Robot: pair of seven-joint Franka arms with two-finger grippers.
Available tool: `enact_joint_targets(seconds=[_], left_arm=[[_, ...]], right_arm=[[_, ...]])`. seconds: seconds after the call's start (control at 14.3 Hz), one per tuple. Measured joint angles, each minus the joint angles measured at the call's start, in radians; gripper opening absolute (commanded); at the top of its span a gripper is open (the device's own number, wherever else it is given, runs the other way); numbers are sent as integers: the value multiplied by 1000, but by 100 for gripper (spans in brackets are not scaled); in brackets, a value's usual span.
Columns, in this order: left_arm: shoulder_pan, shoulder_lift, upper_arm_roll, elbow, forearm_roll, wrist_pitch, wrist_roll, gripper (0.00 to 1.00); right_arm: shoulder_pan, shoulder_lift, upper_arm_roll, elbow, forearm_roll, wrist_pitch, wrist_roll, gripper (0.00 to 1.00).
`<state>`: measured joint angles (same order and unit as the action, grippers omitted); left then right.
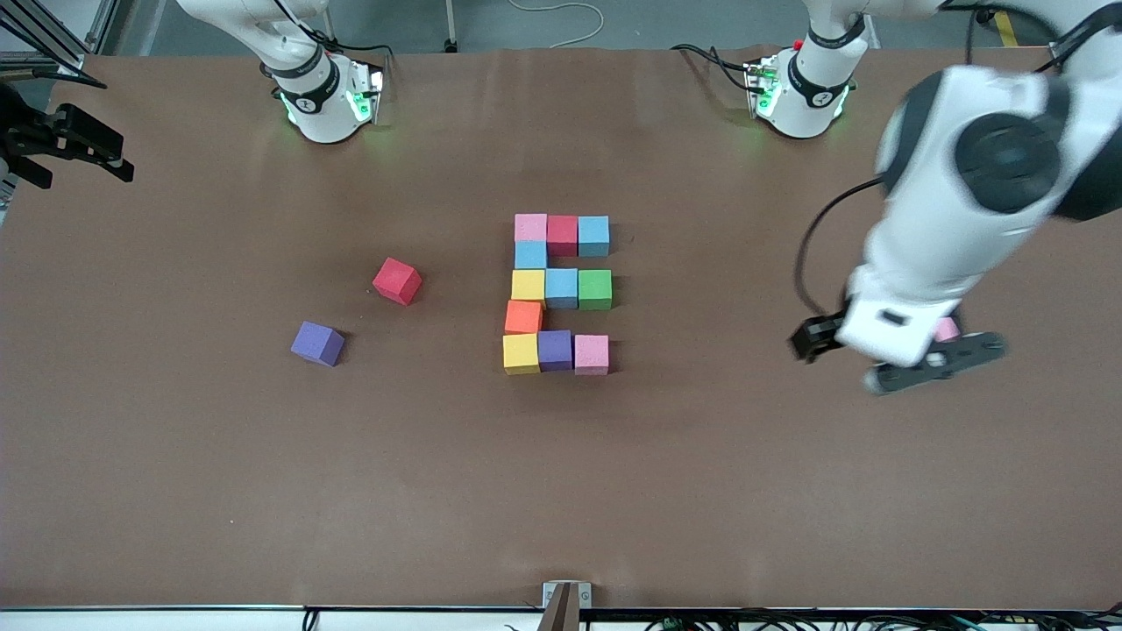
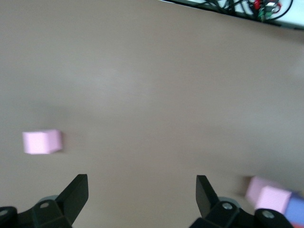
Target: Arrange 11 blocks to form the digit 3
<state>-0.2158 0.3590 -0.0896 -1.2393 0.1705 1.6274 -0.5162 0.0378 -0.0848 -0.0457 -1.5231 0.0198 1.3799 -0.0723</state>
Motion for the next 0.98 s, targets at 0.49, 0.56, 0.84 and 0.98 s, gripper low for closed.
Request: enact_joint_targets(seconds=[0.49,0.56,0.84,0.98], left_arm=[[65,-187,-5,-18,-34,-181,257,100],[72,-219,-2,-41,-49,-189,267,100],[206,-346,1,-194,-132,-197,373,100],[263,-391,1,-254,-153,-197,411,100]], right_arm=[[0,0,0,0,0,0,-3,100],[0,0,0,0,0,0,-3,100],[0,0,1,0,0,0,-5,100],[0,0,1,0,0,0,-6,100]])
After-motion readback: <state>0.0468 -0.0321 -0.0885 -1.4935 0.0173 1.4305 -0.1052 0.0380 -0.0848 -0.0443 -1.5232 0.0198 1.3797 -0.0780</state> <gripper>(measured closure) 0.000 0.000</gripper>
